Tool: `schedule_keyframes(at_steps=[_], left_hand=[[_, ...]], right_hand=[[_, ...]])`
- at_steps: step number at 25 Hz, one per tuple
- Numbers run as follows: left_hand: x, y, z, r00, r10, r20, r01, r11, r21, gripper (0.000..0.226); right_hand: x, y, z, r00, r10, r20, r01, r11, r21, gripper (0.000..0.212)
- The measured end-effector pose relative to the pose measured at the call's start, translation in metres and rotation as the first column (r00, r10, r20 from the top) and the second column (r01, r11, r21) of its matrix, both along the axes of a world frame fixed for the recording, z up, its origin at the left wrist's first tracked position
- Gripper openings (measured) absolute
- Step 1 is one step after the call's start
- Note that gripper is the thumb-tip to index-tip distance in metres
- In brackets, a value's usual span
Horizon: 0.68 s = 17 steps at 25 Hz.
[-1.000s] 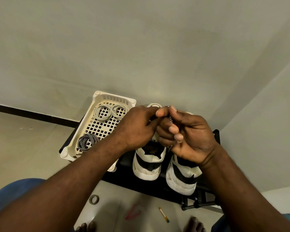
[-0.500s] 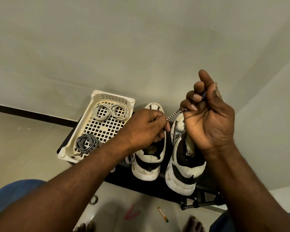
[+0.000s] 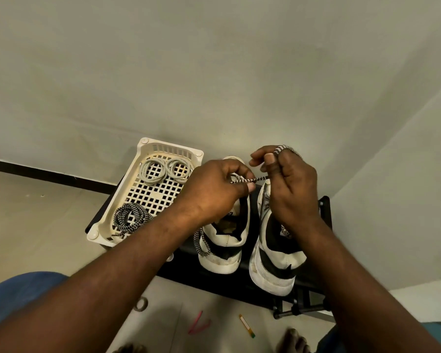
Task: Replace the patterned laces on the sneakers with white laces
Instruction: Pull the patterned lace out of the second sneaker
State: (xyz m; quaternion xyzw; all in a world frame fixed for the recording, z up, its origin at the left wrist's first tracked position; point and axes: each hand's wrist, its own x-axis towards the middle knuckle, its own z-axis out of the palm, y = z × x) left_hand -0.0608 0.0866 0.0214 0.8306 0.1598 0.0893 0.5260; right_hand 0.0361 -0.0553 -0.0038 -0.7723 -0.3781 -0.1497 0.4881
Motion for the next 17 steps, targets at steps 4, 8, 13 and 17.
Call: schedule_keyframes(at_steps=[4,8,13,17], left_hand=[[-0.001,0.003,-0.008,0.998,0.054,0.012,-0.053,0.998,-0.022,0.011],[0.000,0.002,-0.003,0.990,0.085,0.112,-0.078,0.995,-0.061,0.013],[-0.002,-0.004,0.000,0.994,0.076,0.080,-0.092,0.970,0.223,0.009],[-0.002,-0.002,-0.003,0.986,0.092,0.141,-0.136,0.930,0.341,0.011]], right_hand=[[-0.003,0.001,0.013,0.928,0.094,-0.360,0.065,0.911,0.407,0.028],[0.007,-0.002,0.013,0.862,0.160,-0.480,0.138,0.838,0.527,0.030],[0.004,-0.002,0.015,0.880,0.112,-0.462,0.138,0.870,0.473,0.032],[0.001,0.000,0.015,0.890,0.122,-0.439,0.099,0.888,0.448,0.030]])
